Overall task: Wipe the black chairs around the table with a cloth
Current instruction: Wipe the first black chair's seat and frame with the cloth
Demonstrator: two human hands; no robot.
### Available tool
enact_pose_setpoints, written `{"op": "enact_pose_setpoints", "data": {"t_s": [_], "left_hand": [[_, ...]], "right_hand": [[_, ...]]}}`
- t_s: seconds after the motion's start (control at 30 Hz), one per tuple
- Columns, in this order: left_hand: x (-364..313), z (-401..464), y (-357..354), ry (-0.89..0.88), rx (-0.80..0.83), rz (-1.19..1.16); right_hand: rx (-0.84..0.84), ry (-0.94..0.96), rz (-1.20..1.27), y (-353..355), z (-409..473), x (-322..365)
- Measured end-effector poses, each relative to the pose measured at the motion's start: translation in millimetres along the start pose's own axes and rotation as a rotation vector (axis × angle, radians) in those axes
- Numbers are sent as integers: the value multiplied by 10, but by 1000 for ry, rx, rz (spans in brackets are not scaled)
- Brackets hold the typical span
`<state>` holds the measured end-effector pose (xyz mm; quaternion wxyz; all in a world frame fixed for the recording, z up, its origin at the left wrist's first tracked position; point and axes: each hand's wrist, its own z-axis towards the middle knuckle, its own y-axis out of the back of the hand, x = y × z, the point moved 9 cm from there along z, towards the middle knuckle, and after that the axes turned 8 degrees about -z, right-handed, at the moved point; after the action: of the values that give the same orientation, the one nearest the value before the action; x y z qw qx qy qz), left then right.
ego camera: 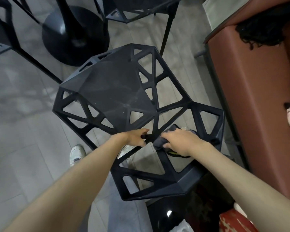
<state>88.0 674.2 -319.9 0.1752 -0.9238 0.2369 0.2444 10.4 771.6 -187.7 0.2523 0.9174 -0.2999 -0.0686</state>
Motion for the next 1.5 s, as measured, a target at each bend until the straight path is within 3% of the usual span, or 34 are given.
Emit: {"op": "enact_pose_setpoints", "data": {"t_s": [0.17,0.33,0.5,0.67,0.83,1.03,1.17,1.3,1.4,1.5], "left_hand": [[14,22,33,-85,18,9],[138,15,161,-156,-189,130],[160,-72,236,-164,-383,122],[230,-159,259,-146,-468,48],[224,-257,218,-177,-549,29],[272,-248,188,-203,-585,-13],[160,-296,160,-207,-589,84],[76,-356,111,-215,-590,227],[226,-353,116,-147,-563,111],[436,-356,126,-113,-531,-64]], "right_hand": [[30,-10,-156,98,-547,-95],[-77,-40,-143,137,-529,6],[8,1,36,13,122,100],[51,96,-23,82,-207,-31],[-156,199,-214,434,-922,-87],[-338,52,-283,541,-1480,-228],[-294,-85,-200,384,-1248,-133],[-217,-96,-35,132,-459,-3],[-58,-150,190,35,71,-28],[-17,-139,312,10,242,-91]]}}
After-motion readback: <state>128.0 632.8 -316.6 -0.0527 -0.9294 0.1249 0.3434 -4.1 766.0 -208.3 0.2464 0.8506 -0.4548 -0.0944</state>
